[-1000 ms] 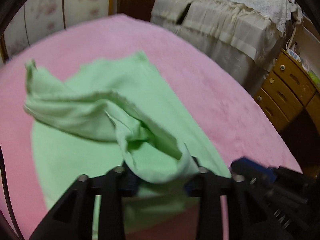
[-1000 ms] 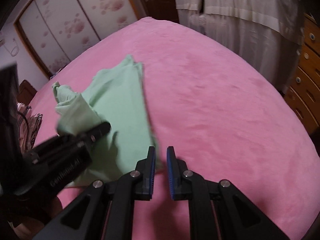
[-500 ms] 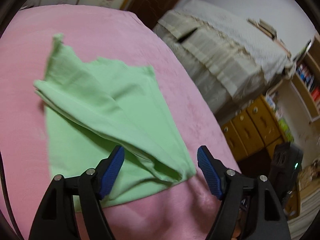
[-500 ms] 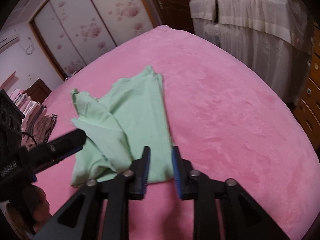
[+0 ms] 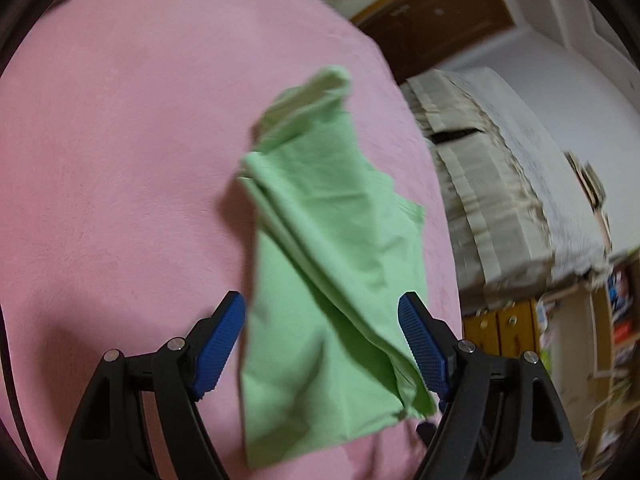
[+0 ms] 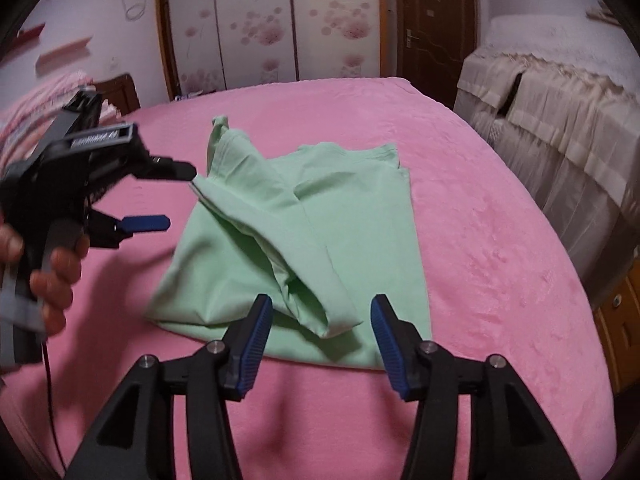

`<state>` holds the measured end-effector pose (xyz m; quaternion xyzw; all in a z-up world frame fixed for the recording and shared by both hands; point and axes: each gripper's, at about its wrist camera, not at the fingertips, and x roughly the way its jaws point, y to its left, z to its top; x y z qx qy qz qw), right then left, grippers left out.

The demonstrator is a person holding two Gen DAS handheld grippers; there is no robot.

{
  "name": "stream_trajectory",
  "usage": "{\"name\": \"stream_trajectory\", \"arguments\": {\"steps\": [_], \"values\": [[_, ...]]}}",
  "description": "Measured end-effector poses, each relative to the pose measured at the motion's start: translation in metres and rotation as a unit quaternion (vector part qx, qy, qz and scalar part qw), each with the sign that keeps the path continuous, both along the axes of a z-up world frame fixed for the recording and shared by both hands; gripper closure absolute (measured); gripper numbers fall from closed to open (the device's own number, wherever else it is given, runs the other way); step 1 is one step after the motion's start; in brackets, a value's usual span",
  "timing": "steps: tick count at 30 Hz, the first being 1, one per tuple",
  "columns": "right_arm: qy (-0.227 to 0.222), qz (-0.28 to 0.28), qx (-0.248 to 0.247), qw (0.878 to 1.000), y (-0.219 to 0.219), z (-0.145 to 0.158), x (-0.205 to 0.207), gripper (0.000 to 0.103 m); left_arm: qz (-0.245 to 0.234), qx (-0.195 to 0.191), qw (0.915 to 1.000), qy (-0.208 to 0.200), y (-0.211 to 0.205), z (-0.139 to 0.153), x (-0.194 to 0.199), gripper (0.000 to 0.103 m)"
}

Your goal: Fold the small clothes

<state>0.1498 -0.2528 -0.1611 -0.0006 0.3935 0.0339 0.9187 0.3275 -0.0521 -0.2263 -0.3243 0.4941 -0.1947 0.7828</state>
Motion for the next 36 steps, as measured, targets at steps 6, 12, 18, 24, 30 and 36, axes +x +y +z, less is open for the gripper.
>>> {"name": "stream_trajectory", "arguments": {"steps": [6, 12, 18, 24, 30, 36], "values": [[0.011, 0.005, -0.032, 0.999, 0.007, -0.015, 0.004, 0.051, 0.035, -0.048, 0.9979, 0.024, 0.013, -0.033, 0.035, 0.027], [0.018, 0.003, -0.054, 0.998, 0.009, -0.026, 0.01, 0.051, 0.039, -0.038, 0.9985, 0.006, 0.009, -0.035, 0.059, 0.069], [0.012, -0.002, -0.037, 0.999, 0.006, -0.026, 0.011, 0.07, 0.005, 0.074, 0.9964, -0.042, -0.011, -0.008, 0.061, 0.092], [0.018, -0.006, 0.012, 1.0, -0.003, -0.021, 0.012, 0.089, -0.034, 0.172, 0.9812, -0.08, -0.042, 0.029, 0.06, 0.095], [0.026, -0.01, 0.042, 0.999, -0.009, -0.018, 0.011, 0.089, -0.078, 0.224, 0.9685, -0.076, -0.065, 0.049, 0.074, 0.095], [0.032, -0.005, 0.048, 0.998, -0.009, -0.017, 0.011, 0.088, -0.104, 0.234, 0.9655, -0.048, -0.06, 0.045, 0.071, 0.083]]}}
